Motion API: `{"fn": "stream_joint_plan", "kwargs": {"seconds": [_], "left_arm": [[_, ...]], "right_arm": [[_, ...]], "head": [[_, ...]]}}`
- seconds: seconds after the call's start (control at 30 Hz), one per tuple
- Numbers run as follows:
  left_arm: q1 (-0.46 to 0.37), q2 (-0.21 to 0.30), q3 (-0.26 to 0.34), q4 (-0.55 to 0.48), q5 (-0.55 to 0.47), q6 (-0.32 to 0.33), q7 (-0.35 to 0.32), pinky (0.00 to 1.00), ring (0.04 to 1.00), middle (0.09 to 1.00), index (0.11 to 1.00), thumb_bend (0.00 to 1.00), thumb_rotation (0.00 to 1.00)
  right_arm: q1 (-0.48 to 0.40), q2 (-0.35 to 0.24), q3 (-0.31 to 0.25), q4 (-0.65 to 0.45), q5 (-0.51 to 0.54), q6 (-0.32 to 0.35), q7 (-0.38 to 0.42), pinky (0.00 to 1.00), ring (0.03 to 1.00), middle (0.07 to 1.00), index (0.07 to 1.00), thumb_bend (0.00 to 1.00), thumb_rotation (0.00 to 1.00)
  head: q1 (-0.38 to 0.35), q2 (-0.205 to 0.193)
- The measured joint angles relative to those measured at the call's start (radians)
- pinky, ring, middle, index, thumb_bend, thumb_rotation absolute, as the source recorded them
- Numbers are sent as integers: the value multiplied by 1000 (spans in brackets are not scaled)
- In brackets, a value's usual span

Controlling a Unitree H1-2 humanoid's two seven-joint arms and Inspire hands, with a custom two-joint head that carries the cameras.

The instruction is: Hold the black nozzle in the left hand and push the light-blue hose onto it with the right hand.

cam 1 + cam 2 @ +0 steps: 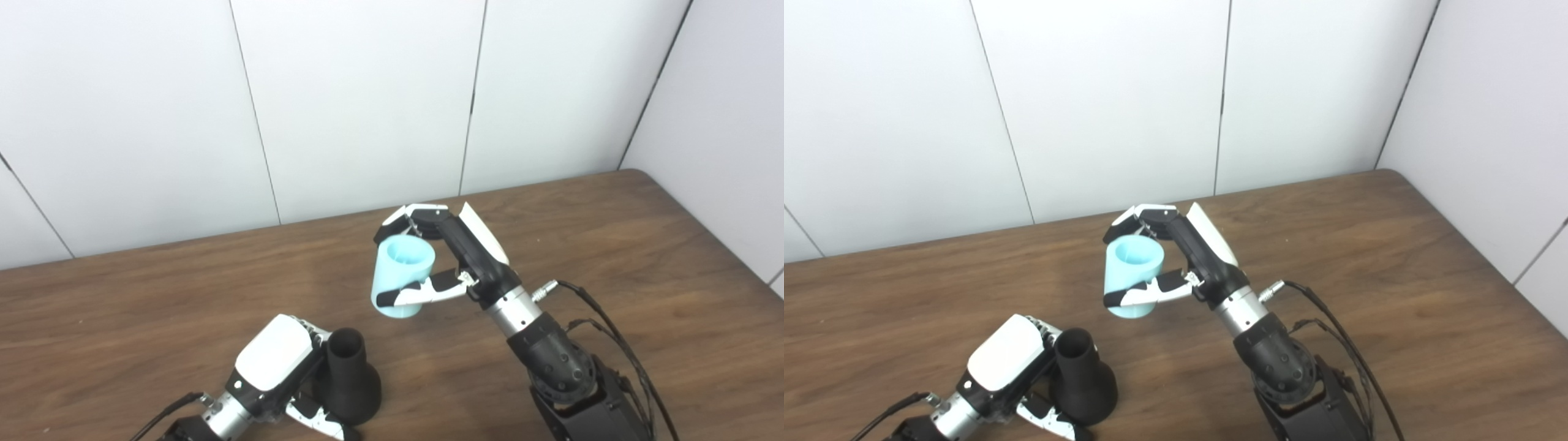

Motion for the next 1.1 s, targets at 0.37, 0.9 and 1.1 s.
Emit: {"fn": "stream_joint_plan", "kwargs": {"seconds": [0.37,0.9,1.1], "left_arm": [[2,-7,10,3,14,0,-15,102,162,237,484,517,37],[-1,-24,25,-9,-109,19,-190,175,222,296,481,516,40],[-2,-26,24,-11,-142,24,-213,189,235,312,484,515,40]], "right_arm": [[-29,21,0,-78,15,25,25,332,410,516,512,512,0],[-28,53,8,-99,15,22,28,318,404,510,519,511,0],[-20,53,17,-97,14,22,33,312,397,515,517,511,0]], "head": [[21,3],[66,20],[71,26]]}}
